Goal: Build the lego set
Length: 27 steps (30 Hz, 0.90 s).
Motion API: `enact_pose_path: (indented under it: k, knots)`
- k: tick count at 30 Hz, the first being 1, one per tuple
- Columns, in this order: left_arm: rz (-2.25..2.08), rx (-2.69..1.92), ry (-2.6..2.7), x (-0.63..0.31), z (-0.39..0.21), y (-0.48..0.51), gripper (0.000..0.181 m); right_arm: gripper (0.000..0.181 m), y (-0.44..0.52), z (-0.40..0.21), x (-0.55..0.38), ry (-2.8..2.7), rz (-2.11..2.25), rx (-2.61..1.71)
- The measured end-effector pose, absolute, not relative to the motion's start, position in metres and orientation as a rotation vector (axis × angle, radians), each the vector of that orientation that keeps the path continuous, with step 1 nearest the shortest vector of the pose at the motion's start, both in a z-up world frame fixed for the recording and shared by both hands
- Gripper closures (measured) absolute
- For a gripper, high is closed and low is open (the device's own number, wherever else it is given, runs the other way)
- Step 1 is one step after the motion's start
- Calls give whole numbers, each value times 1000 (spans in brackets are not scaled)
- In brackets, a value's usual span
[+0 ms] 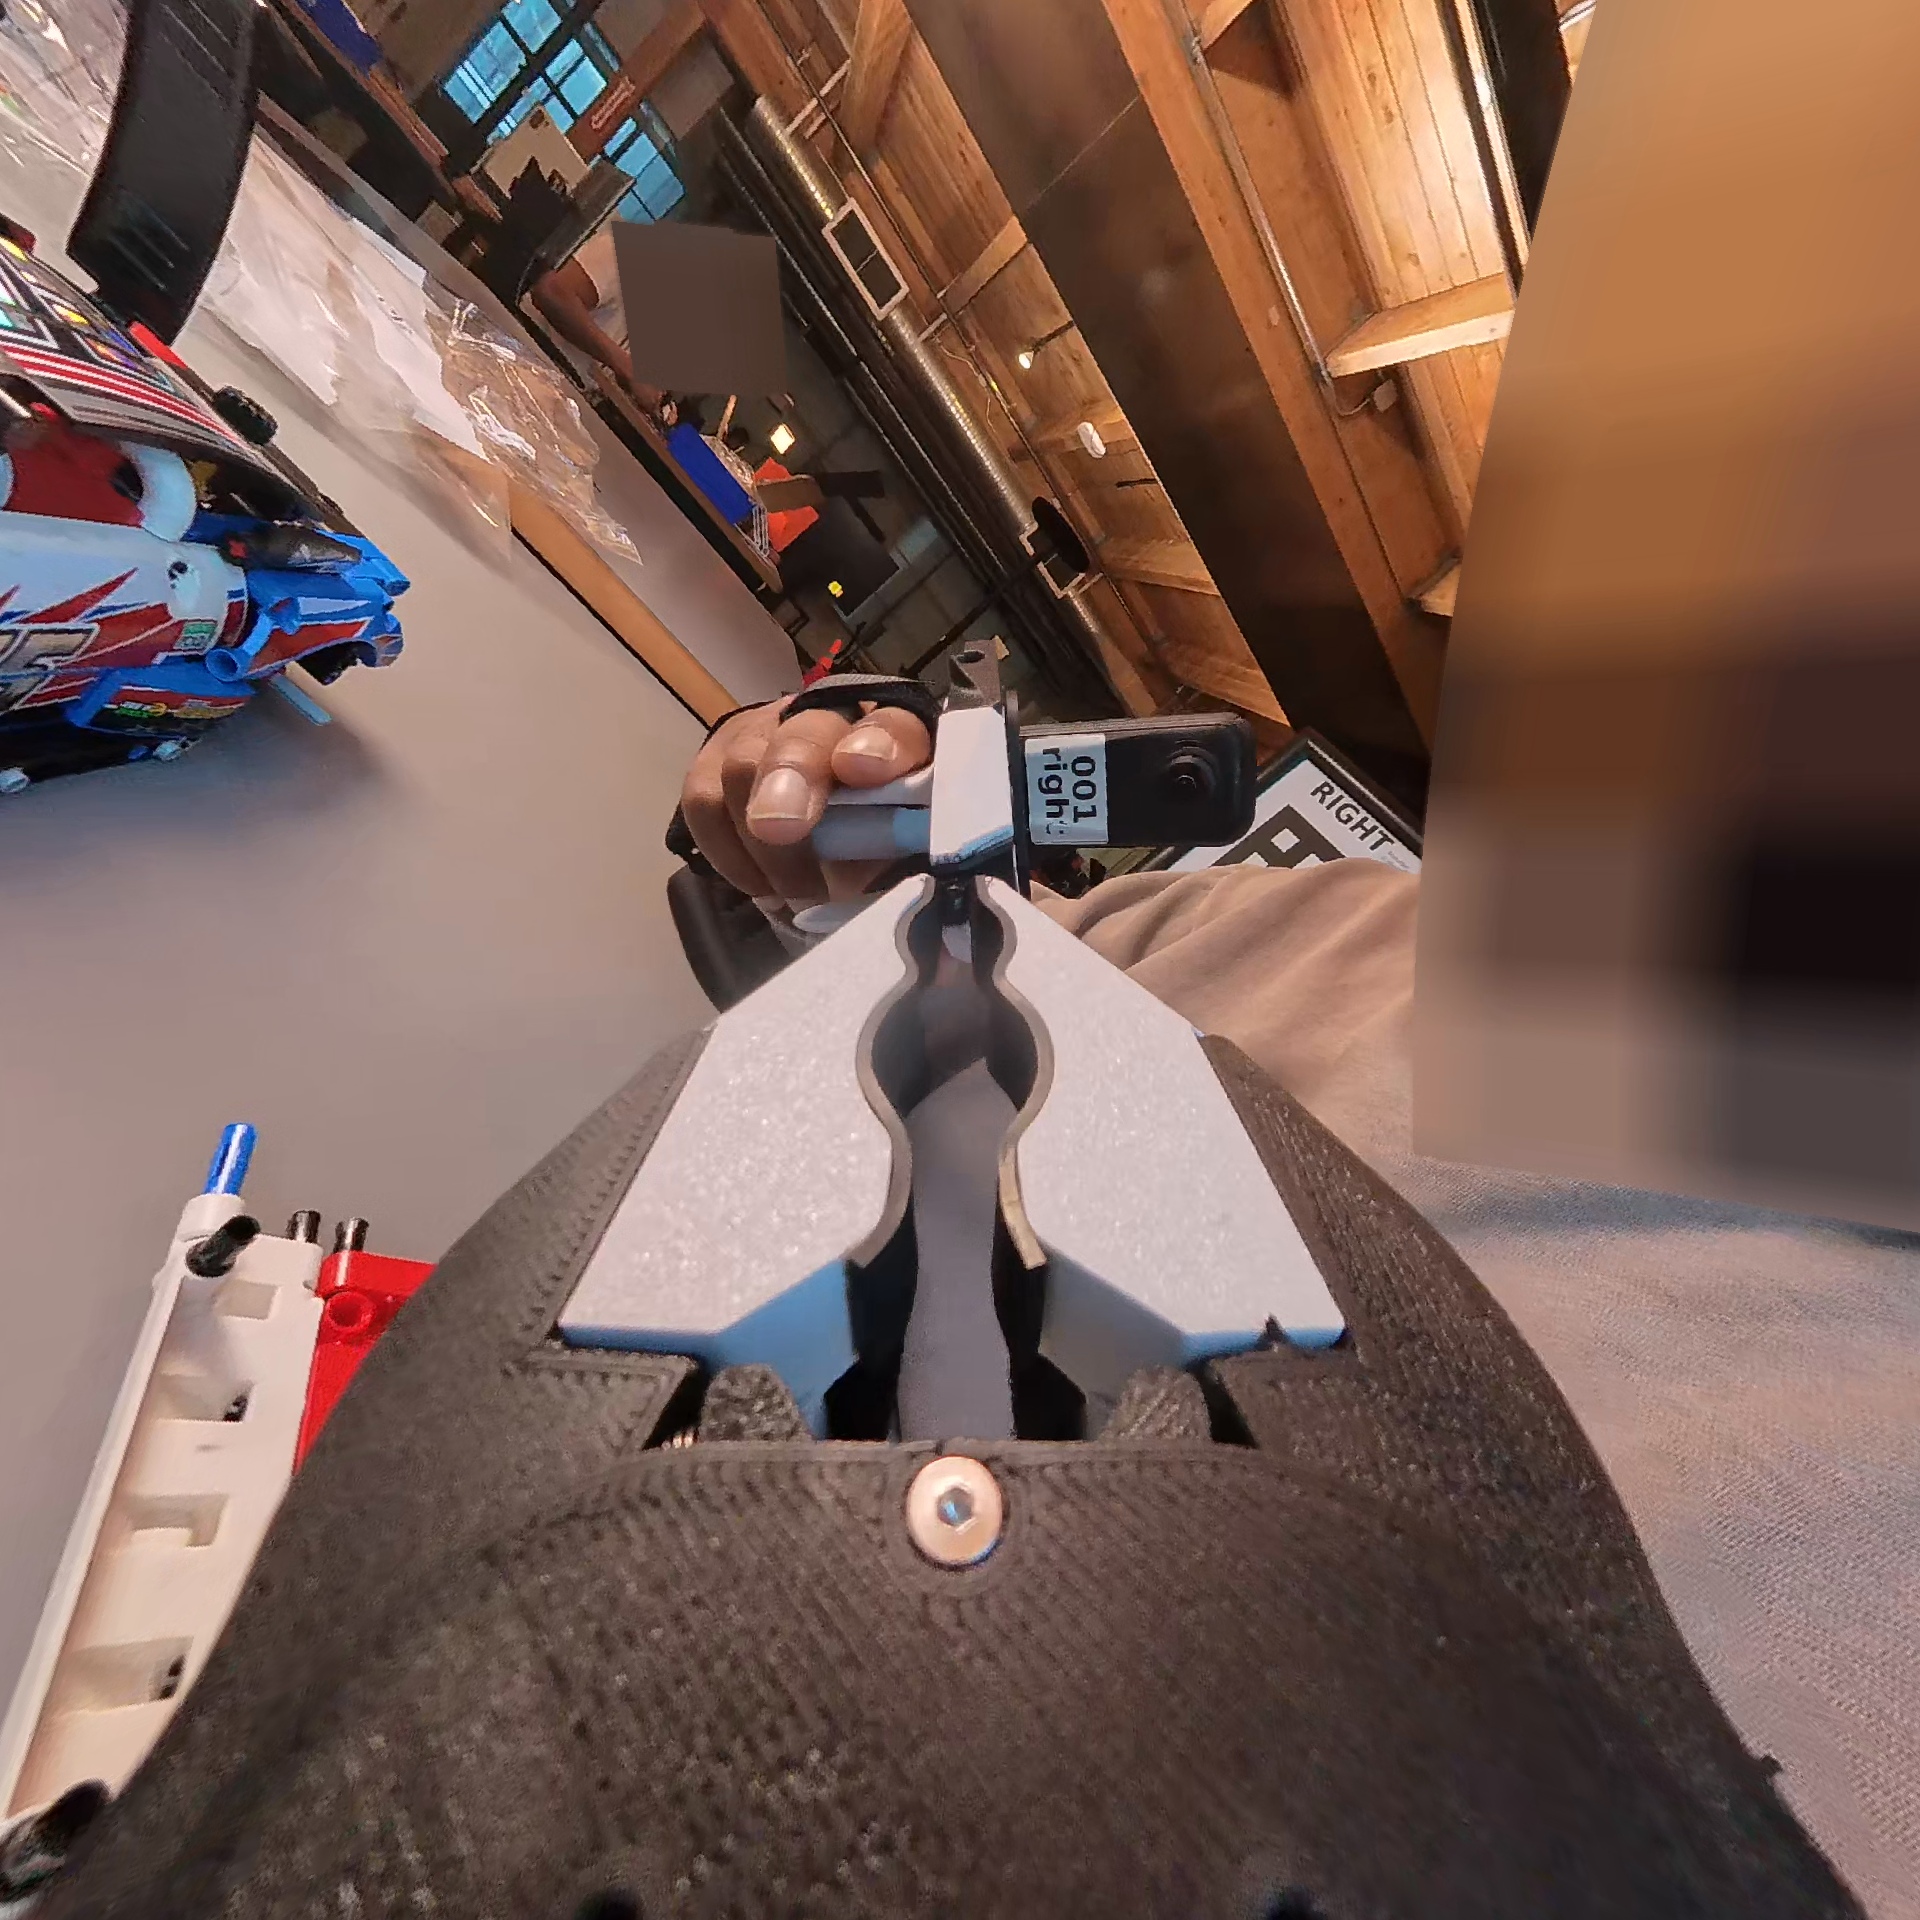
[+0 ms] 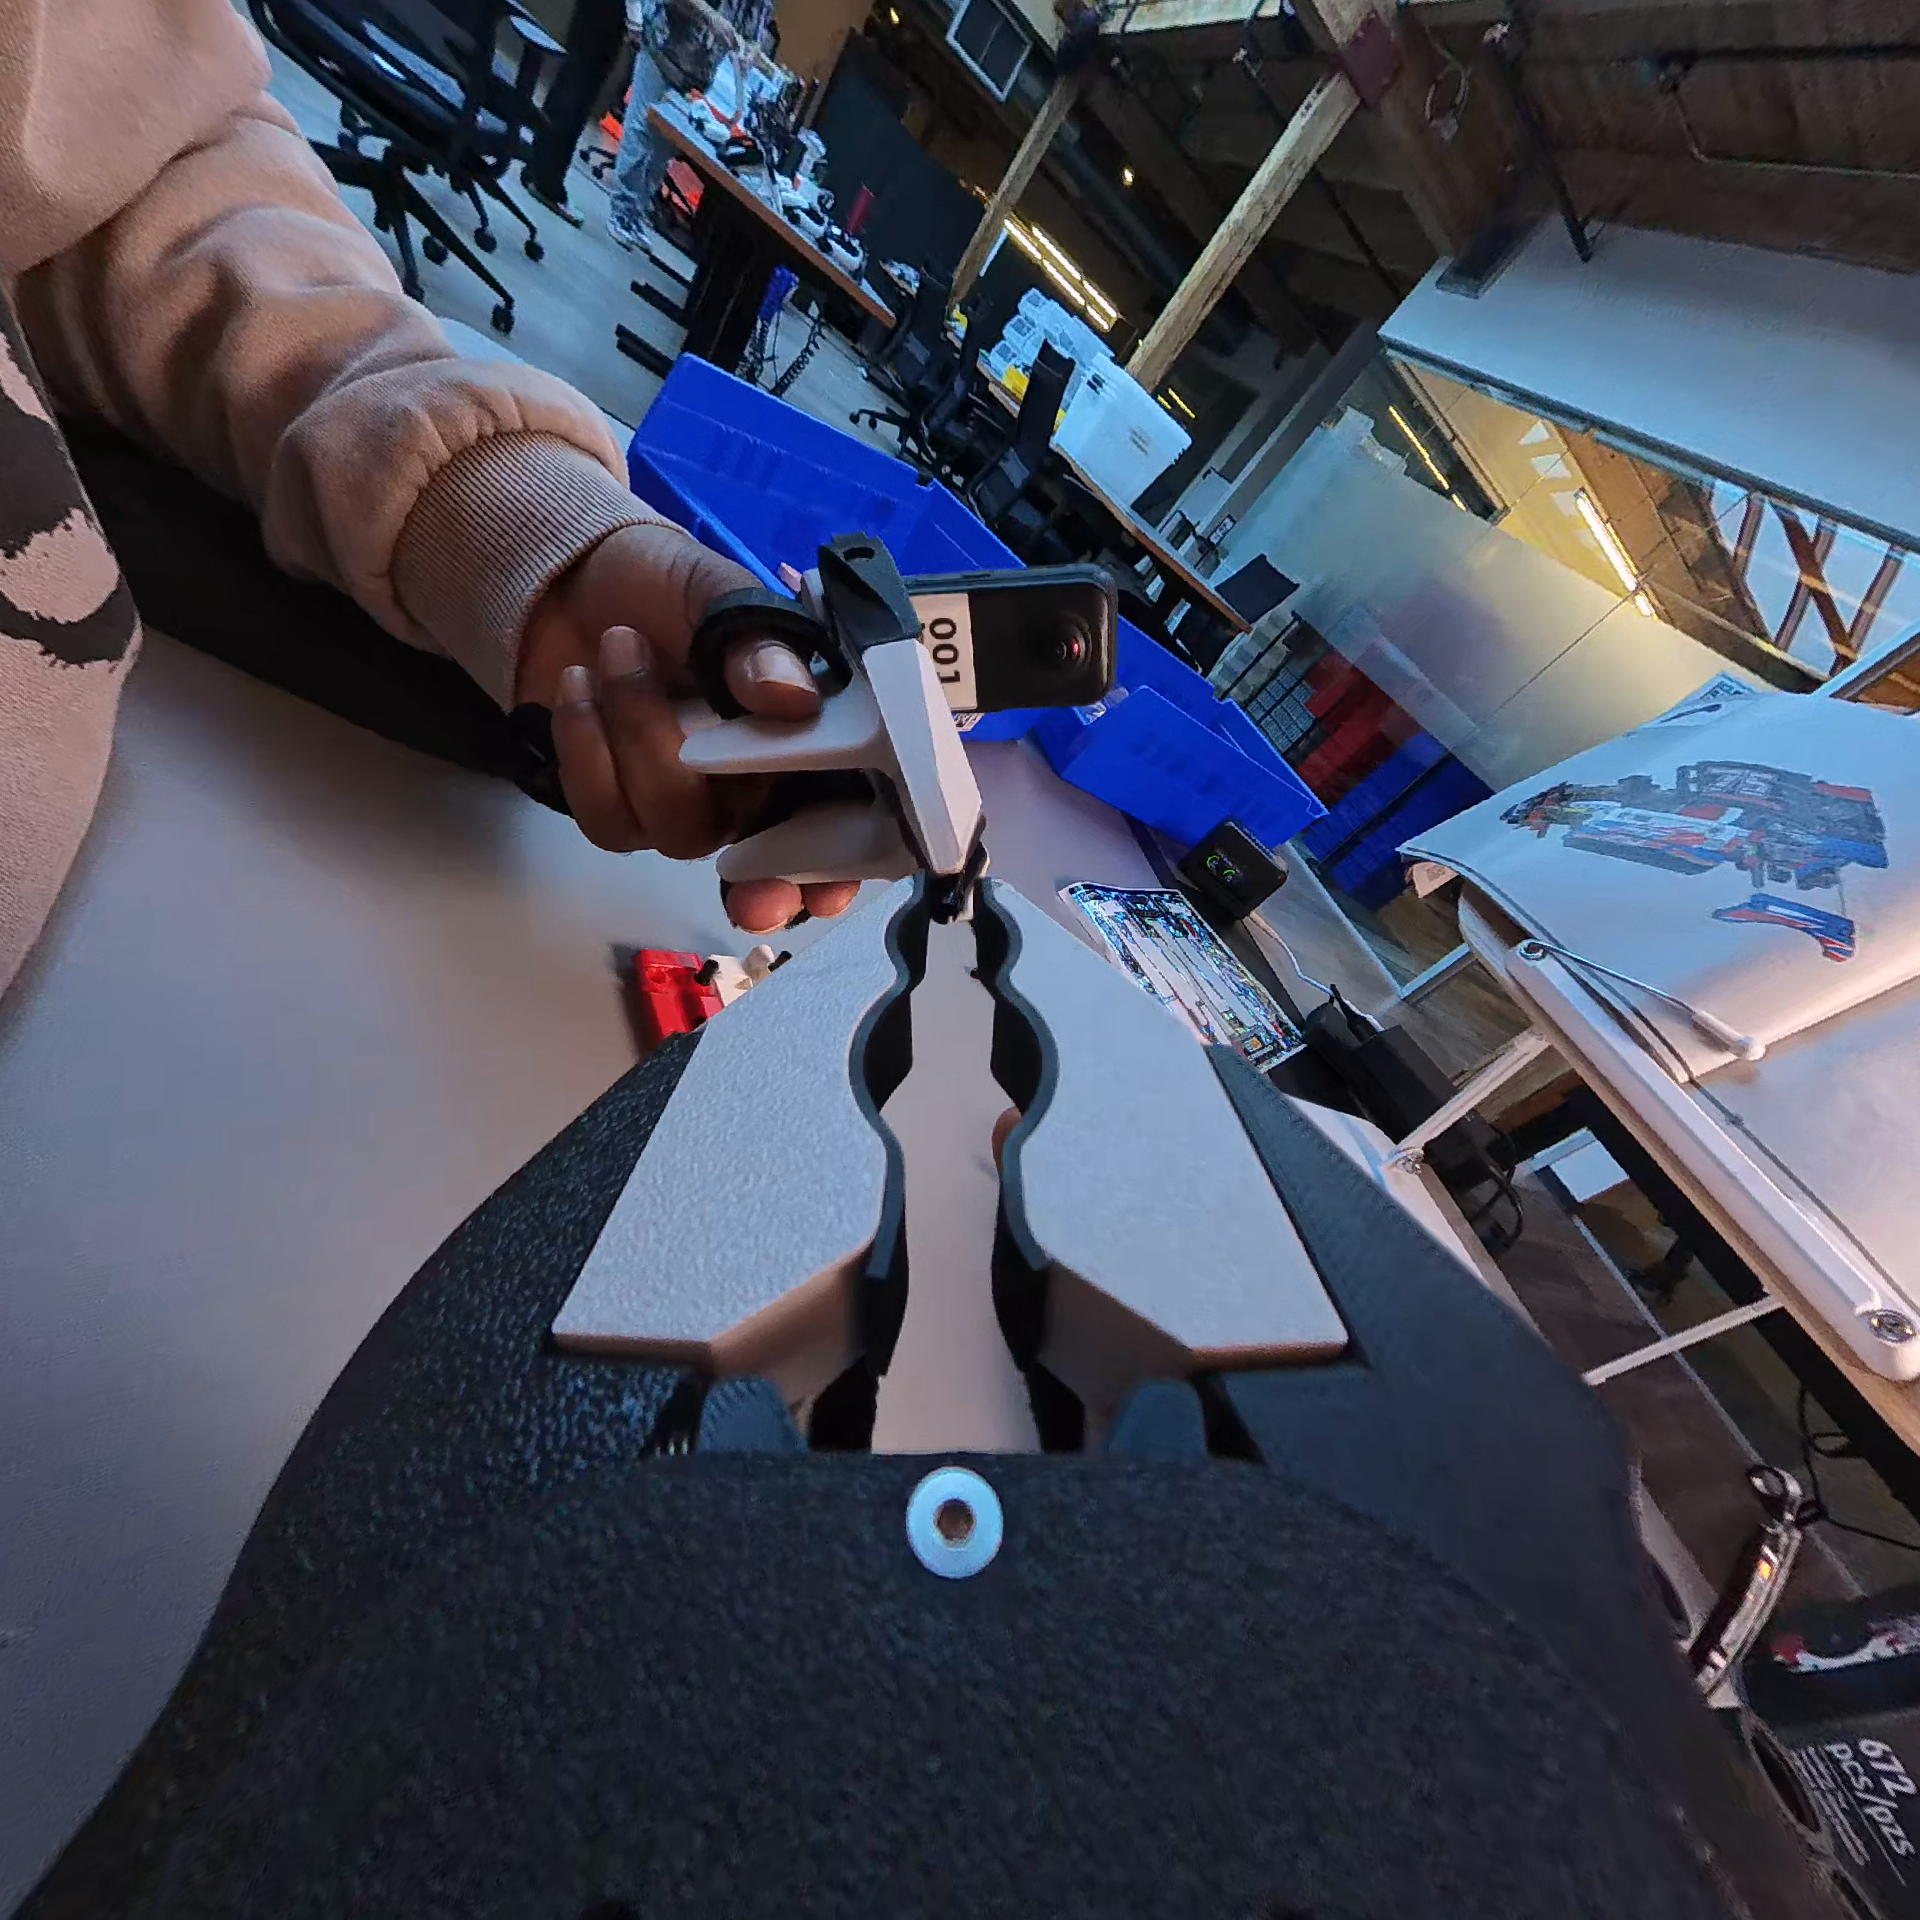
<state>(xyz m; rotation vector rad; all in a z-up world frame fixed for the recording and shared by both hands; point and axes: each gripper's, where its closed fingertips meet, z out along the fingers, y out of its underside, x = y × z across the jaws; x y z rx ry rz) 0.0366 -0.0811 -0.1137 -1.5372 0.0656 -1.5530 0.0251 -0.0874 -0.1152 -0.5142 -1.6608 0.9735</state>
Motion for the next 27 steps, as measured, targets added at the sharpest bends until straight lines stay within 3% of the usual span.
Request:
enact_pose_path:
  k: [19, 24, 27]
  knots:
    - [-1617, -1517, 31, 37, -112, -82, 180, 179, -89, -114, 27, -1643, 964, -489]
    - [-1557, -1522, 24, 32, -112, -78, 173, 180, -86, -117, 26, -1661, 964, -509]
    - [-1194, -1645, 152, 3, -119, -71, 146, 180, -67, -116, 26, -1657, 1035, -613]
